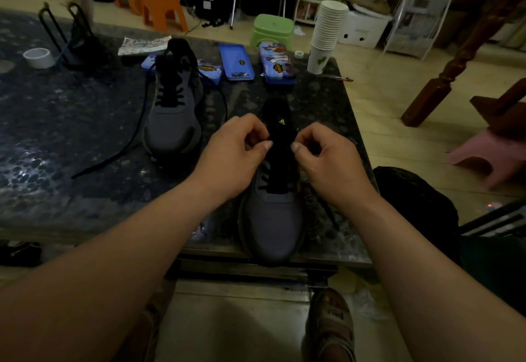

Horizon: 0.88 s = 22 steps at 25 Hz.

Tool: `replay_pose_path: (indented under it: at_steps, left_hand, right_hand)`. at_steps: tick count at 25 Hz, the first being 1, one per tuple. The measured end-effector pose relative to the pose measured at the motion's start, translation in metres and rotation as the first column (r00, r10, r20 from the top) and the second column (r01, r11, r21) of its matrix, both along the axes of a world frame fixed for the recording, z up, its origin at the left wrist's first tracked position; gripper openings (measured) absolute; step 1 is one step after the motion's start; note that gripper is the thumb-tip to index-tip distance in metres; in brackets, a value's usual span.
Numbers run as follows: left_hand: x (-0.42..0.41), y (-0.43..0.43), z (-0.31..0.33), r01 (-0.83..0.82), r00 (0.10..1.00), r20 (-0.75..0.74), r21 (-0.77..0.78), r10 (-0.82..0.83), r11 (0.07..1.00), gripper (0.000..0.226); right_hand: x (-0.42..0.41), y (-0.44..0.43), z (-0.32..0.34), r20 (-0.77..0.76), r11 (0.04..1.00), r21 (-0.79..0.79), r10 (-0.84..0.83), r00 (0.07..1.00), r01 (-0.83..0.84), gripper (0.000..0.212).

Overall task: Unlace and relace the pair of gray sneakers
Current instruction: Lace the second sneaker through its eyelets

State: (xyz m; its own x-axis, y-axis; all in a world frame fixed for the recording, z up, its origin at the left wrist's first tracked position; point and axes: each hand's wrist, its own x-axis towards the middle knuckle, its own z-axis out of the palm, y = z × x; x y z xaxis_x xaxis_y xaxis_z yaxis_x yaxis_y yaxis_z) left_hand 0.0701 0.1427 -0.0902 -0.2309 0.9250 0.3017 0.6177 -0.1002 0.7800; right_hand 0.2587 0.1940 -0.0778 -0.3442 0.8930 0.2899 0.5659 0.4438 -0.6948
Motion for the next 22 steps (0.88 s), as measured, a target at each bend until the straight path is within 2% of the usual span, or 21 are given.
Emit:
replay_pose_path:
  at_steps: [4, 7, 10, 15, 18, 22]
  left_hand:
    - [0.000, 0.000, 0.000, 0.033, 0.999, -0.001, 0.002, -0.033, 0.999, 0.011]
    - [-0.002, 0.001, 0.003, 0.076, 0.997, 0.022, 0.006, -0.076, 0.997, 0.010]
    - [-0.005, 0.003, 0.007, 0.075, 0.997, -0.011, -0.007, -0.075, 0.997, 0.011]
    - [-0.005, 0.004, 0.010, 0.081, 0.997, 0.023, -0.061, -0.080, 0.995, 0.008]
    - [-0.009, 0.002, 0.007, 0.107, 0.991, 0.094, -0.106, -0.097, 0.989, 0.011]
    - [-0.009, 0.003, 0.003, 0.120, 0.986, 0.122, -0.052, -0.113, 0.991, 0.019]
  right_hand:
    - [-0.001, 0.003, -0.001, -0.008, 1.000, 0.017, 0.000, 1.000, 0.000, 0.005]
    - [-0.001, 0.003, 0.000, -0.001, 1.000, -0.027, 0.000, 1.000, 0.000, 0.009]
    - [0.000, 0.003, 0.006, -0.014, 0.991, -0.132, -0.009, 1.000, 0.007, 0.012]
    - [0.005, 0.008, 0.008, -0.174, 0.922, -0.382, -0.005, 0.985, -0.063, 0.015]
    - [0.009, 0.010, 0.002, -0.230, 0.923, -0.363, 0.043, 0.972, -0.127, 0.006]
    - [0.003, 0.009, -0.001, -0.230, 0.956, -0.276, 0.036, 0.972, -0.101, 0.010]
